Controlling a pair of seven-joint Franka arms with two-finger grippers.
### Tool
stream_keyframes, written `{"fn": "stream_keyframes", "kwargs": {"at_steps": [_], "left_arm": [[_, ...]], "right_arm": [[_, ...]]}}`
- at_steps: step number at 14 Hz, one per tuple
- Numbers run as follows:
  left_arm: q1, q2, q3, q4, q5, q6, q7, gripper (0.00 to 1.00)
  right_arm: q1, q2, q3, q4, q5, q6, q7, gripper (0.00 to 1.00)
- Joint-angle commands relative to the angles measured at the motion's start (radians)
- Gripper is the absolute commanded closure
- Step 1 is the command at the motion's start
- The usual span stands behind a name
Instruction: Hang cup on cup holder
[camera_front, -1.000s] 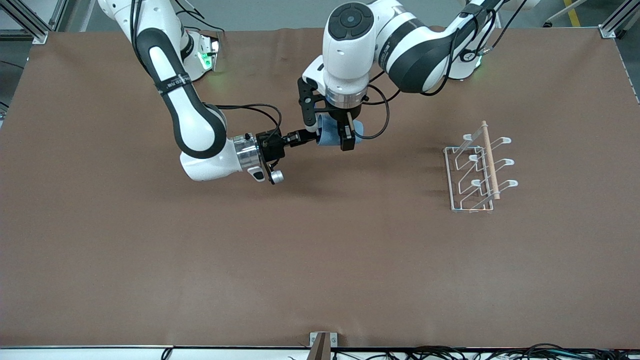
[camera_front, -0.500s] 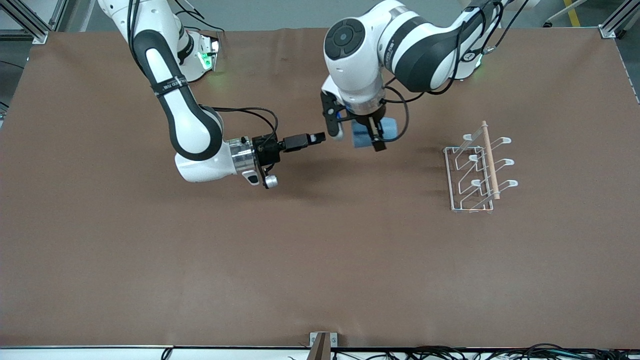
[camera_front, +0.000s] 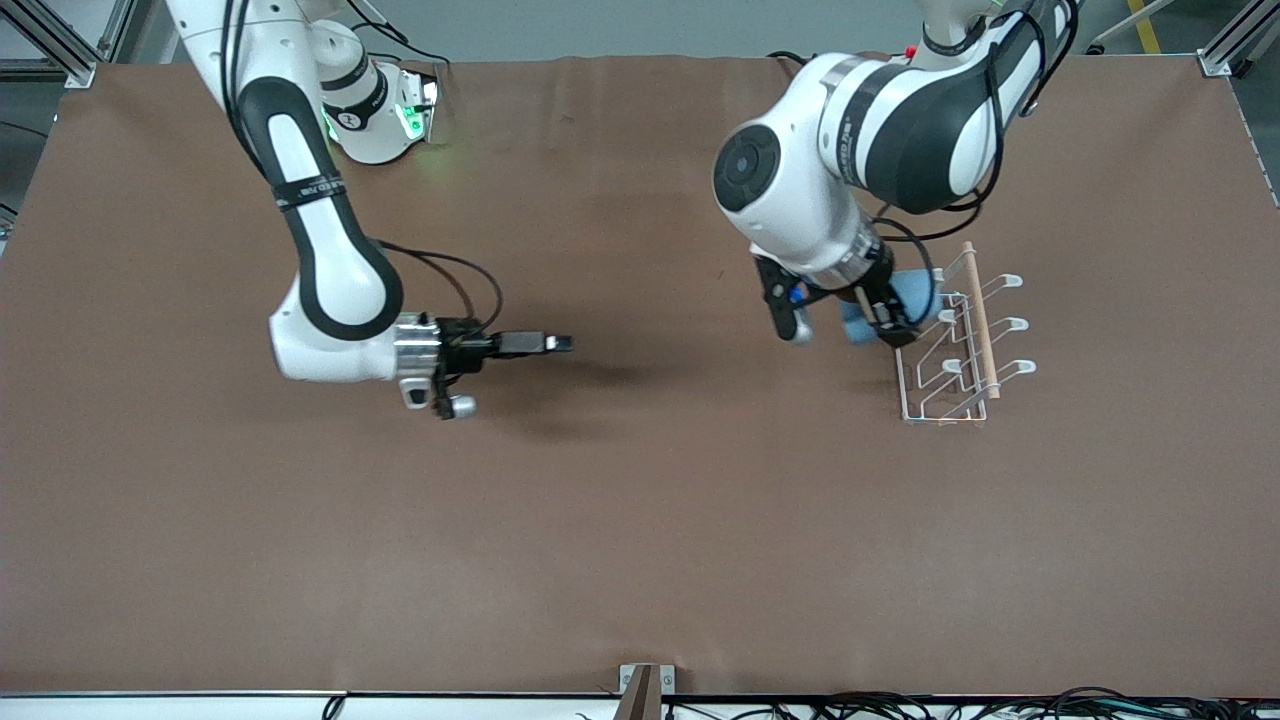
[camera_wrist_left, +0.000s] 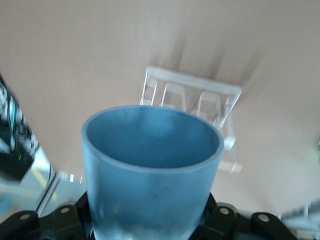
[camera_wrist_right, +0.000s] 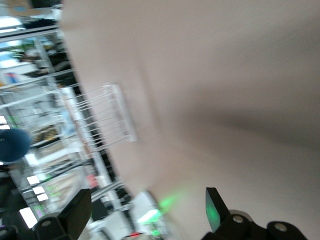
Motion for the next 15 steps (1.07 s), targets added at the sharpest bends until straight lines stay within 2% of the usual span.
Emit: {"fn": "stream_keyframes", "kwargs": {"at_steps": [1,4,7,8,10,12,15], "left_arm": [[-0.009,0.052,0.017,-0.031,0.165,-0.11,0.013,0.46],[-0.007,0.141,0.057,-0.103,0.353,-0.171,0.0,0.47],[-0.006,0.169,0.065,-0.178,0.453,-0.176,-0.019,0.47],[0.0,0.181,0.071,-0.183,0.473,-0.179,-0.058,0.47],[-0.006,0.224,0.077,-0.178,0.481,-0.179,-0.098,0.47],[-0.007,0.252,0.077,-0.181,0.503,-0.196,-0.119,0.47],[-0.009,0.299,0.077,-0.183,0.524,-0.217,-0.161,0.47]], "right_arm": [[-0.002,-0.129,-0.112,-0.039,-0.298,0.028,0.004,0.0],[-0.004,-0.191,-0.228,-0.039,-0.565,0.004,0.003,0.0],[-0.004,-0.274,-0.313,-0.019,-0.831,-0.056,0.003,0.0],[-0.004,-0.289,-0.339,0.018,-0.908,-0.098,0.004,0.0],[-0.004,-0.289,-0.371,0.122,-1.015,-0.21,0.004,0.0],[-0.018,-0.283,-0.408,0.25,-1.058,-0.318,0.006,0.0],[-0.05,-0.278,-0.402,0.429,-1.166,-0.432,0.007,0.0]]}}
